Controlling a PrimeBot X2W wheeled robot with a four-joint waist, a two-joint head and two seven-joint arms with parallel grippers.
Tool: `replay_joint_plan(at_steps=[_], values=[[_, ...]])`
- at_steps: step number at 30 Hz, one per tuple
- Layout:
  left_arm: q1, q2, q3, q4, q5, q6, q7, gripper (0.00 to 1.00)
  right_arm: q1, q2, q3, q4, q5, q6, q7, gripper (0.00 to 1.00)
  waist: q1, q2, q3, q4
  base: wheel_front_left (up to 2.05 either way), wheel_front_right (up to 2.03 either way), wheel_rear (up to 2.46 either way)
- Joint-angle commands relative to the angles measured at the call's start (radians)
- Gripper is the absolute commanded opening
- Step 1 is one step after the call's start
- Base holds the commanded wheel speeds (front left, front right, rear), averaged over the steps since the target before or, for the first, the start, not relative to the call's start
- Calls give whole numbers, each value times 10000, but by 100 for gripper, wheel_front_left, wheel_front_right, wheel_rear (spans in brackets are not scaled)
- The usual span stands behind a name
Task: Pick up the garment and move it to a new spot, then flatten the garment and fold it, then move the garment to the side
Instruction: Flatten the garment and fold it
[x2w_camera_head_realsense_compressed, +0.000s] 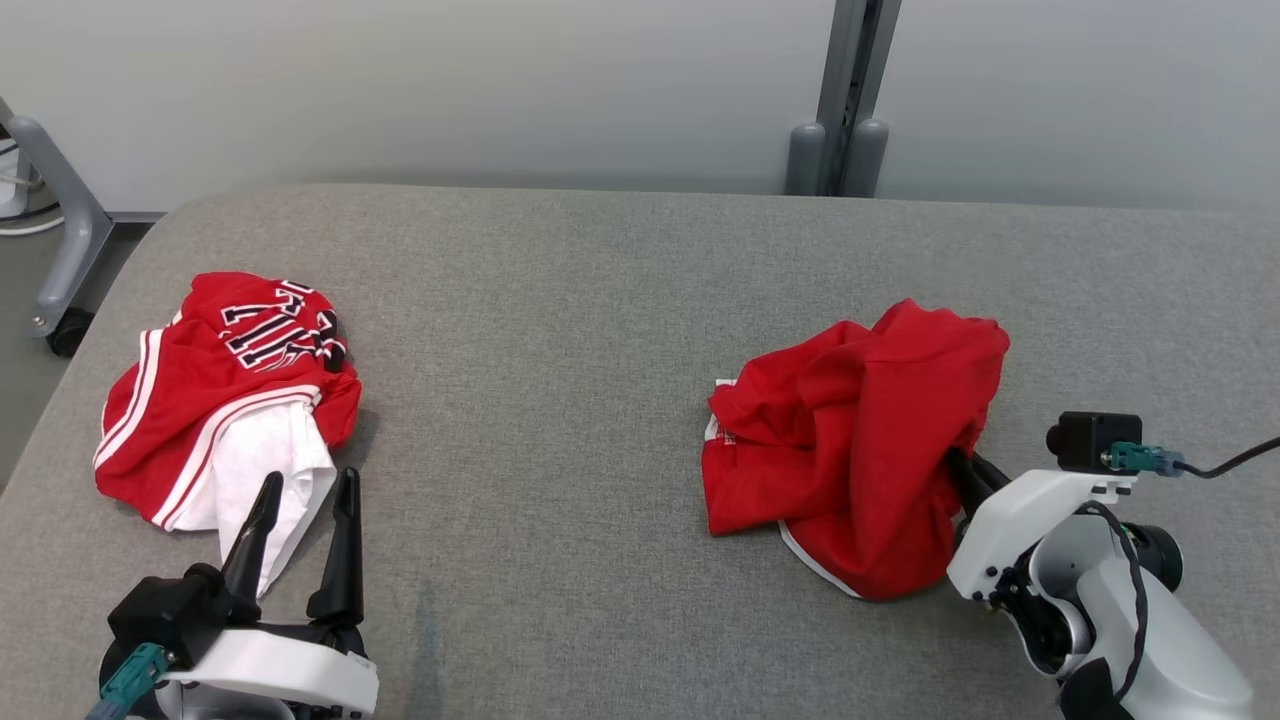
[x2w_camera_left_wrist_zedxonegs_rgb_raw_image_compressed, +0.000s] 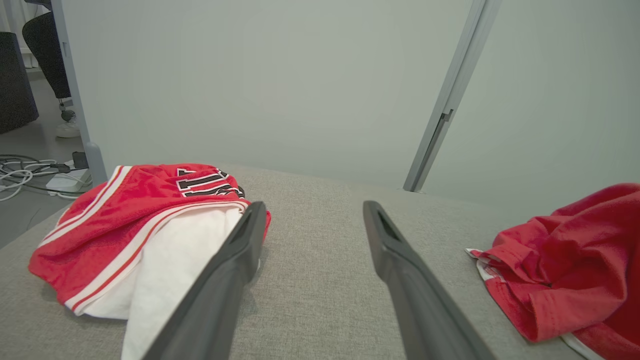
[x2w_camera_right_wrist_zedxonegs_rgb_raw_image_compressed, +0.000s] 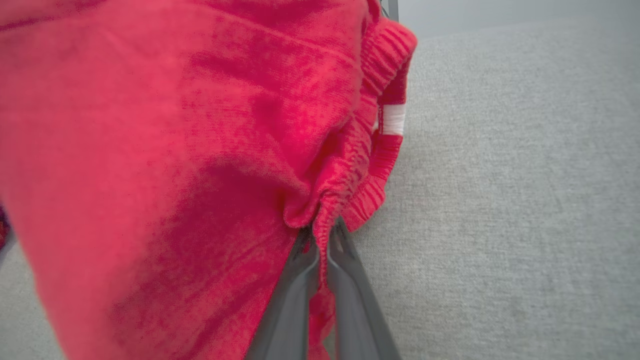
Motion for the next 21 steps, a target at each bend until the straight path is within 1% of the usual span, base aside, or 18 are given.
replay_joint_plan(at_steps=[1,4,10,15,16,17,21], values=[[-23,-13,38,12,44,-18,-22,100,14,-95,155,-256,148,1,-200,0,0,0,-140,-24,0,0,0],[79,-55,-6,33,101,-18,-22,100,-73,-267,299,-629,287,1,-363,0,0,0,-311,-68,0,0,0],[228,-120,-18,39,152,-18,-22,100,-37,-719,112,-1068,255,1,-109,0,0,0,-507,-180,0,0,0],[289,-192,-61,-26,190,-18,-22,100,309,-1135,-647,-1237,-84,1,429,0,0,0,-580,-350,0,0,0],[292,-200,-59,-32,178,-18,-22,100,363,-1188,-848,-1311,-151,1,543,0,0,0,-579,-390,0,0,0],[298,-222,-73,-39,149,-18,-22,100,528,-1257,-1260,-1461,-343,1,763,0,0,0,-557,-475,0,0,0],[276,-242,-143,-43,102,-18,-22,100,930,-1205,-1964,-1687,-804,1,1297,0,0,0,-500,-623,0,0,0]])
